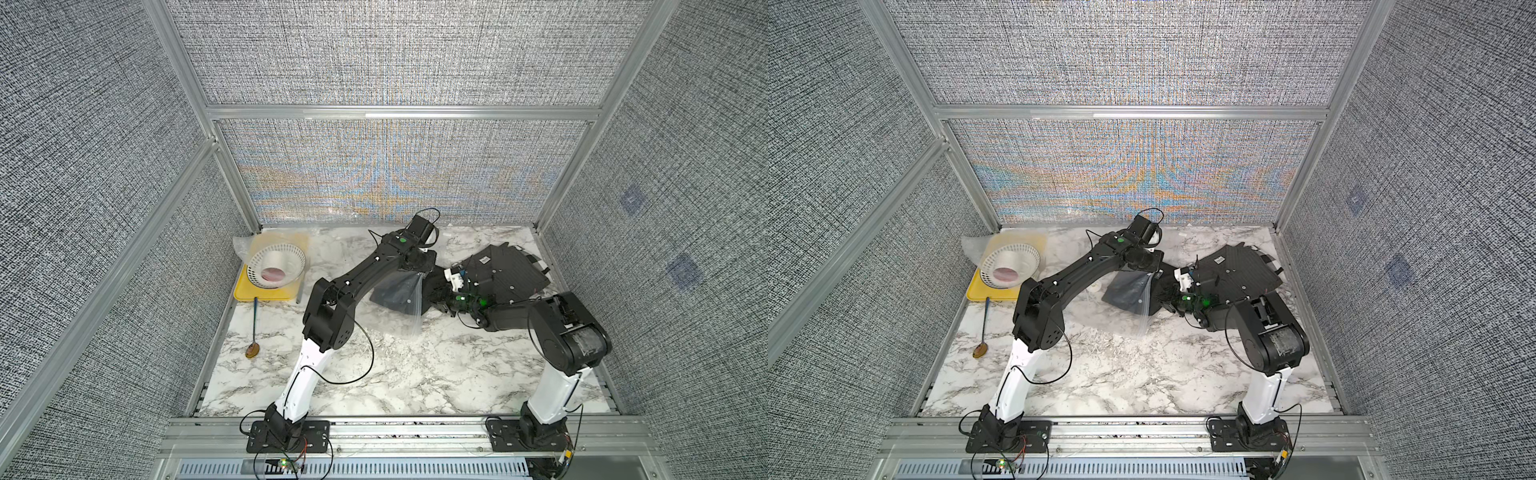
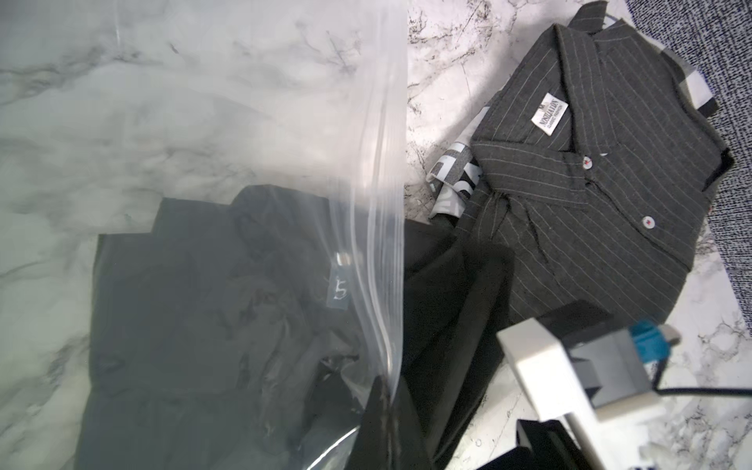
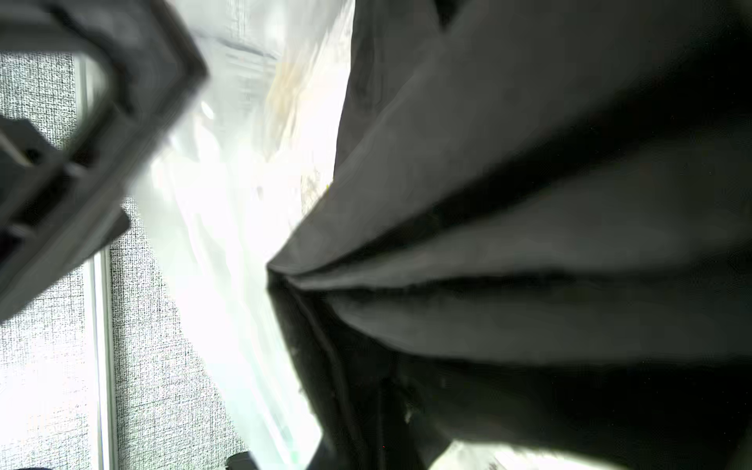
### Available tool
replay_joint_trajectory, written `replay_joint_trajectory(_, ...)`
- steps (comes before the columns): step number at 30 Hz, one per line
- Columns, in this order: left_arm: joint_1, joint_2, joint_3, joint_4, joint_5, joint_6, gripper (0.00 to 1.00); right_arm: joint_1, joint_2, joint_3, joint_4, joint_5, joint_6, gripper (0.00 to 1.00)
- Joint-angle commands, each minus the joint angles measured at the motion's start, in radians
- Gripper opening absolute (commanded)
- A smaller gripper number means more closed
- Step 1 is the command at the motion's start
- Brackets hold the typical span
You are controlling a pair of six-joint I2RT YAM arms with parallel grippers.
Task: Place the folded shirt into the vacuum bag
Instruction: Place the shirt in the vacuum bag.
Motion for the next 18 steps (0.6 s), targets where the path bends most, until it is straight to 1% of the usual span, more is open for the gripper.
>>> replay_joint_trajectory(1,-0.001,-0.015,-0.004,0.029,0.022,-0.002,0.0,0.031,0.016,0.015,0.069,0.024,0.022,0.0)
replay_joint_trajectory(5,-0.001,-0.021,-0.012,0.031,0.023,-0.002,0.0,0.068,0.039,0.044,0.035,0.04,-0.002,0.0)
replay_joint_trajectory(6,-0.001,-0.024,-0.018,0.032,0.022,-0.003,0.0,0.072,0.035,0.046,0.006,0.05,-0.022,0.01)
replay_joint_trajectory(7,-0.001,-0.028,-0.024,0.031,0.019,0.0,0.0,0.072,0.025,0.042,-0.024,0.062,-0.056,0.08)
replay_joint_trajectory(8,-0.001,-0.034,-0.033,0.034,0.015,0.001,0.0,0.071,0.003,0.04,-0.078,0.083,-0.089,0.17)
replay_joint_trajectory(10,-0.001,-0.044,-0.048,0.036,0.009,0.004,0.0,0.065,-0.065,0.039,-0.201,0.139,-0.166,0.33)
replay_joint_trajectory(12,-0.001,-0.053,-0.061,0.036,0.004,0.008,0.0,0.062,-0.137,0.043,-0.348,0.214,-0.254,0.52)
replay_joint_trajectory(14,-0.001,-0.061,-0.072,0.038,0.001,0.009,0.0,0.047,-0.18,0.03,-0.426,0.248,-0.299,0.67)
replay_joint_trajectory(15,0.0,-0.064,-0.074,0.04,0.0,0.011,0.0,0.031,-0.194,0.013,-0.443,0.25,-0.313,0.73)
replay_joint_trajectory(18,0.001,-0.065,-0.073,0.04,0.011,0.012,0.0,-0.033,-0.206,-0.024,-0.465,0.237,-0.336,0.8)
